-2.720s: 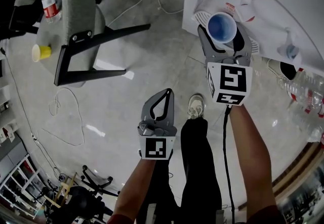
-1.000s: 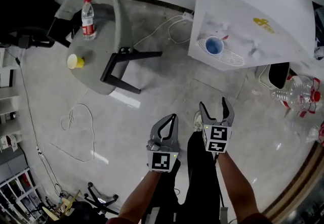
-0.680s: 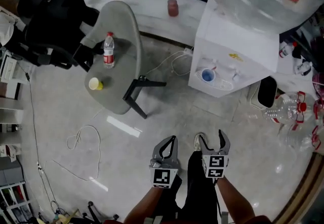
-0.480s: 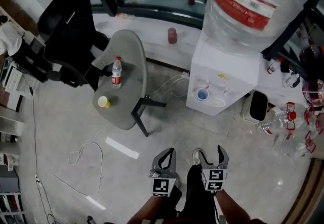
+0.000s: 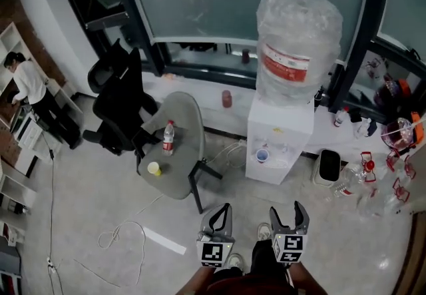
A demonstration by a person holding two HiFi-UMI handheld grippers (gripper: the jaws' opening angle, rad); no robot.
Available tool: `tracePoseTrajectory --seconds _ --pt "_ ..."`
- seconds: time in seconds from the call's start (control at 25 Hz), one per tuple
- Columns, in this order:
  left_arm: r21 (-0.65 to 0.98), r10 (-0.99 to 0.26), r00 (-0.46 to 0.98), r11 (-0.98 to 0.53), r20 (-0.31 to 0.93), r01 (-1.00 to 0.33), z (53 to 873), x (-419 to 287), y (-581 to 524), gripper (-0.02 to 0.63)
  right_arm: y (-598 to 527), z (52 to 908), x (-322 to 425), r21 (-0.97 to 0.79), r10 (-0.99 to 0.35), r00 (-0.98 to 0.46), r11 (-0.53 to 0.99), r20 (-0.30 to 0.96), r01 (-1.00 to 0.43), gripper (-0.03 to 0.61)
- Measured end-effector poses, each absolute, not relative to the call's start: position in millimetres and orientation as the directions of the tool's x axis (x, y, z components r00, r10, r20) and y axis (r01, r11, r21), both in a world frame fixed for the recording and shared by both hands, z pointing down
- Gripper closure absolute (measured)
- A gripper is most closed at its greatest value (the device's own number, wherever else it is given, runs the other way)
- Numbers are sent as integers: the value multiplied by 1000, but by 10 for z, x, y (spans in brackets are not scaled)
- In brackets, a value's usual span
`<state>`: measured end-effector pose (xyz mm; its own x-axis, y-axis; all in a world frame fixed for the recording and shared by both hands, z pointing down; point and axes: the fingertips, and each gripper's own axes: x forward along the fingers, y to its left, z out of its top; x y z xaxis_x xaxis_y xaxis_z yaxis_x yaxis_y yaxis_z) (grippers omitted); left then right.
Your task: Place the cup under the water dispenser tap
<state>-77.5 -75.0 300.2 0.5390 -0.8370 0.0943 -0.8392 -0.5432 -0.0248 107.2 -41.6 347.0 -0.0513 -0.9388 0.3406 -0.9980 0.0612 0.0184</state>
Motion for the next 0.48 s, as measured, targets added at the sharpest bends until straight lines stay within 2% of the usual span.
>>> tracePoseTrajectory --seconds 0.2,0.48 --pt "-98 -826 564 -560 -14 -823 2299 -820 -675 612 -288 2786 1065 57 -972 -36 50 233 -997 242" --pt "-159 -794 595 -576 -127 -802 1425 -929 -446 612 -132 1713 915 190 -999 -39 36 -11 -981 241"
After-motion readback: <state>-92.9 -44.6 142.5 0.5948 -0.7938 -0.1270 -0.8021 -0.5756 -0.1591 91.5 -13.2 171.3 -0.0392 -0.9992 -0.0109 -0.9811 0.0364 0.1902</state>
